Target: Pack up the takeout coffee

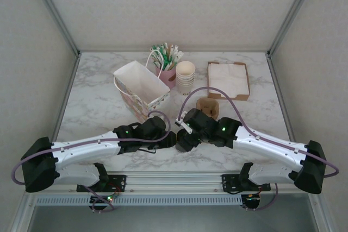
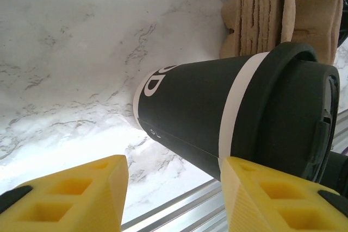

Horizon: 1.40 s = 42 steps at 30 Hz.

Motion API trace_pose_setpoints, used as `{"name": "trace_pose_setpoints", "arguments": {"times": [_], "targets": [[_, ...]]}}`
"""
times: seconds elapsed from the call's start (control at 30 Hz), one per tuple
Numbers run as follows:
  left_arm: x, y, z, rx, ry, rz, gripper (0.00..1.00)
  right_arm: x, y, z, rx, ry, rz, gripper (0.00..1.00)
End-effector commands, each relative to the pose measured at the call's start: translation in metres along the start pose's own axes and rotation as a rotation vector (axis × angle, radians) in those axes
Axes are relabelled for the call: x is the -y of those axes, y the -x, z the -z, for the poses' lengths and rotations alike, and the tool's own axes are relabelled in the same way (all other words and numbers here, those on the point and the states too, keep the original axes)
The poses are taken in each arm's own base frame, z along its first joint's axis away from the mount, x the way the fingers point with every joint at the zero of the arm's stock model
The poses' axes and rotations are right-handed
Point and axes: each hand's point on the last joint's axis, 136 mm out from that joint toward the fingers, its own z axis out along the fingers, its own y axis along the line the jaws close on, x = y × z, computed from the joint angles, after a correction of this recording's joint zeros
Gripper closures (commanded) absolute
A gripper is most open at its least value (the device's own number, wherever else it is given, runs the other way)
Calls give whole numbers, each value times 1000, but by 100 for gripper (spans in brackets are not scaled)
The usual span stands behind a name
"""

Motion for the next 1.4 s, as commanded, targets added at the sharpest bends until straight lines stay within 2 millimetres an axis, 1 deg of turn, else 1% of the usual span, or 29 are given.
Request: {"name": "trace_pose_setpoints", "arguments": {"times": [0.0, 0.07, 0.13, 0.27, 0.33, 0.4, 0.43, 0.53, 0.6, 0.7, 0.8, 0.87, 0.9, 0.93, 1.13, 1.27, 1.37], "targets": [[6, 6, 16, 29, 4, -22, 52, 12, 19, 17, 65, -44, -67, 12], [4, 8, 23, 42, 10, -25, 52, 19, 26, 27, 92, -78, -112, 14], [2, 10, 30, 52, 15, -29, 52, 31, 31, 40, 108, -133, -189, 17], [1, 15, 47, 78, 29, -53, 51, 51, 37, 65, 100, -230, -388, 24], [2, 18, 55, 93, 34, -67, 51, 60, 35, 72, 88, -271, -487, 30], [4, 23, 65, 113, 37, -84, 51, 71, 27, 74, 60, -320, -568, 39], [4, 25, 70, 123, 41, -92, 51, 75, 24, 74, 47, -336, -599, 41], [3, 34, 89, 172, 54, -118, 51, 86, 9, 60, -19, -349, -677, 43], [-1, 39, 101, 212, 58, -119, 51, 95, -3, 46, -76, -349, -733, 46], [-10, 44, 117, 271, 63, -105, 51, 105, -19, 25, -143, -340, -794, 49], [-23, 46, 126, 316, 80, -84, 51, 114, -30, 5, -187, -340, -830, 49], [-28, 46, 130, 331, 80, -72, 51, 114, -31, -7, -207, -330, -834, 51], [-30, 45, 130, 336, 78, -65, 50, 122, -34, -11, -216, -343, -857, 52], [-32, 45, 130, 338, 78, -60, 50, 125, -36, -15, -224, -348, -869, 53], [-36, 43, 131, 344, 70, -45, 50, 138, -38, -38, -244, -343, -890, 53], [-39, 42, 132, 343, 75, -46, 50, 147, -43, -49, -274, -353, -908, 54], [-40, 42, 133, 348, 74, -43, 50, 149, -47, -54, -289, -360, -916, 55]]}}
